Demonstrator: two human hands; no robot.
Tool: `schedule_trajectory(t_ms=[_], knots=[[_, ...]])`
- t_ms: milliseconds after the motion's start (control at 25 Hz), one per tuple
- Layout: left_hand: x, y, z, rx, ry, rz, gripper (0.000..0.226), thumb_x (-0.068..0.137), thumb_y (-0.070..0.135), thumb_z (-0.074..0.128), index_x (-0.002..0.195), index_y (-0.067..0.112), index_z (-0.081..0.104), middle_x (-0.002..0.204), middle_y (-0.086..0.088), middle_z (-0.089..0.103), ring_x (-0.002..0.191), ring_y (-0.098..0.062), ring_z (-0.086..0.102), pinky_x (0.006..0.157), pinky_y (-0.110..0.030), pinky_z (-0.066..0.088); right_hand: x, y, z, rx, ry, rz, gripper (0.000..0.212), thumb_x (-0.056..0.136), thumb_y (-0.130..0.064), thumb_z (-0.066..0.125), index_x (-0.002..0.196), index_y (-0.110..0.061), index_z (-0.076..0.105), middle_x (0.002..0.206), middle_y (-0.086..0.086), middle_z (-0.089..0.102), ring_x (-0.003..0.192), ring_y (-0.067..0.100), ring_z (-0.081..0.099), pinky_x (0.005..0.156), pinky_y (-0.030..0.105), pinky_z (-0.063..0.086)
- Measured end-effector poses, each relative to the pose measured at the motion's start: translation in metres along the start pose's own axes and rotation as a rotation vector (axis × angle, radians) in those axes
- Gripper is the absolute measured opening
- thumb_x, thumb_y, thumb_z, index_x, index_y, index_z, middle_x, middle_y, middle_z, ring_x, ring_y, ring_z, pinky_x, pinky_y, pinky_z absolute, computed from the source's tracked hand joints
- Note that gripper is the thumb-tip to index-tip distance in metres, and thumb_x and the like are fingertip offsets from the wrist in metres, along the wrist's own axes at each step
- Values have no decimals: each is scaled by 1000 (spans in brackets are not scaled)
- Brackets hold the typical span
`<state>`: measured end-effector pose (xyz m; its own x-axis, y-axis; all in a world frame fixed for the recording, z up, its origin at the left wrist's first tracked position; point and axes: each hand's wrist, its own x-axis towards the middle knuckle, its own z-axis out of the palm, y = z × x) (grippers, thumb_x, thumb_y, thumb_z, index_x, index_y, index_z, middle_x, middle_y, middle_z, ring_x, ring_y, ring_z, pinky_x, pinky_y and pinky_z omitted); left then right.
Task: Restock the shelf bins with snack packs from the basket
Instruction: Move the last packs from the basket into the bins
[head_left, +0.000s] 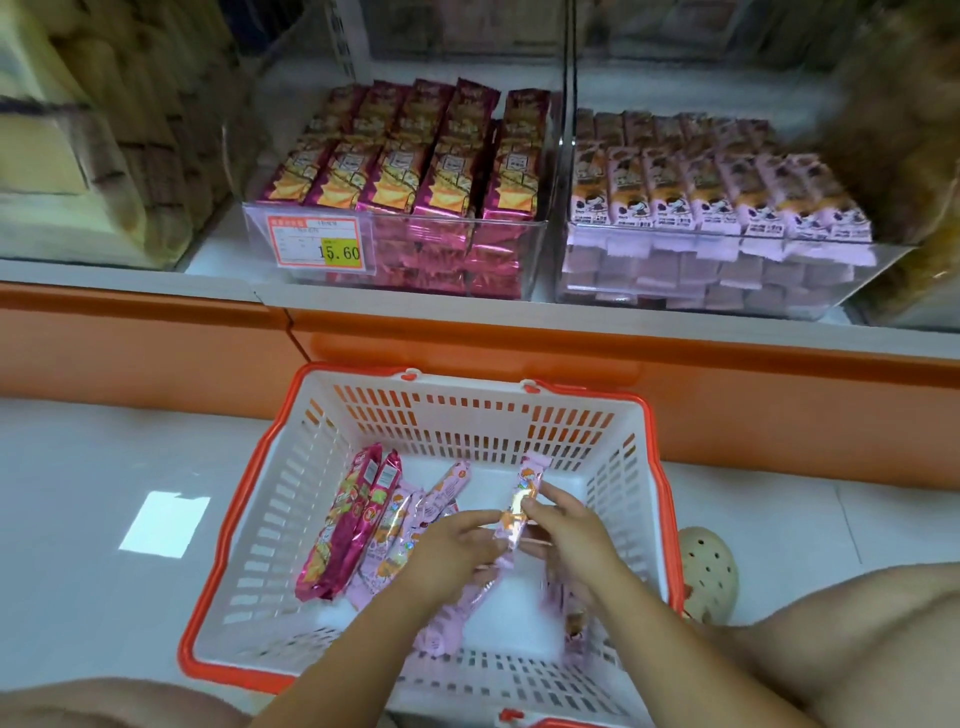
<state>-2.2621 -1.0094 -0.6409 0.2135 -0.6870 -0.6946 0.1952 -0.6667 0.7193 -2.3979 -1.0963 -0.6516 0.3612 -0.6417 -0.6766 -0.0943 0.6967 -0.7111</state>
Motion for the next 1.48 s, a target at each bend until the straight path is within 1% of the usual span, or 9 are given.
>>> schedule_trajectory(t_ms=[440,640,800,880,1000,1120,1320,1400,1480], knots=[[-28,49,13,38,21,211,38,83,8,72,118,19,65,102,-3,73,84,-18,72,69,-27,57,-46,-47,7,-60,96,-248,38,91,-13,63,128,-18,59,98,-1,75,85,17,73,70,26,58],[-66,142,32,152,89,625,47,75,-1,76,106,35,69,91,12,74,72,-9,68,71,-20,55,-103,-127,19,-227,94,-653,57,93,-9,57,123,-55,43,100,-29,66,88,-6,63,78,20,53],[-101,220,40,378,191,996,41,81,24,73,110,50,59,101,33,65,96,12,60,78,-3,45,-137,-220,2,-389,95,-874,57,91,-15,62,128,-54,44,122,-25,60,109,-8,56,89,15,47],[-98,254,34,549,354,1147,40,87,34,63,123,49,52,117,38,53,109,16,49,92,-3,37,-134,-269,-6,-429,166,-925,51,90,-19,65,130,-44,48,116,-17,63,103,-2,61,80,12,50],[-71,299,21,805,546,1182,50,94,38,51,143,33,39,141,21,42,131,1,36,107,-19,27,-96,-329,-6,-392,303,-867,47,86,-18,69,131,-24,53,105,-6,67,88,5,65,63,13,51],[-41,319,15,904,522,1105,55,97,42,43,148,29,28,152,9,34,139,-8,30,110,-21,23,-45,-364,6,-289,289,-759,48,84,-15,71,130,-16,56,108,5,70,94,18,67,85,31,53],[-29,314,10,796,493,1112,53,96,49,39,146,42,24,147,29,24,135,10,19,103,-12,17,18,-397,27,-439,348,-804,48,79,-28,76,123,-16,62,129,2,60,113,22,60,93,31,49],[-27,315,10,787,468,1121,52,95,50,38,145,46,23,138,38,18,125,19,14,103,-11,17,39,-399,33,-597,349,-775,47,77,-30,77,119,-11,65,125,6,64,109,24,63,93,37,51],[-26,316,8,761,436,1118,51,94,51,40,143,48,25,136,40,17,125,20,15,105,-12,19,51,-395,39,-846,306,-679,36,78,-29,76,103,-3,72,107,13,71,94,25,68,77,33,53]])
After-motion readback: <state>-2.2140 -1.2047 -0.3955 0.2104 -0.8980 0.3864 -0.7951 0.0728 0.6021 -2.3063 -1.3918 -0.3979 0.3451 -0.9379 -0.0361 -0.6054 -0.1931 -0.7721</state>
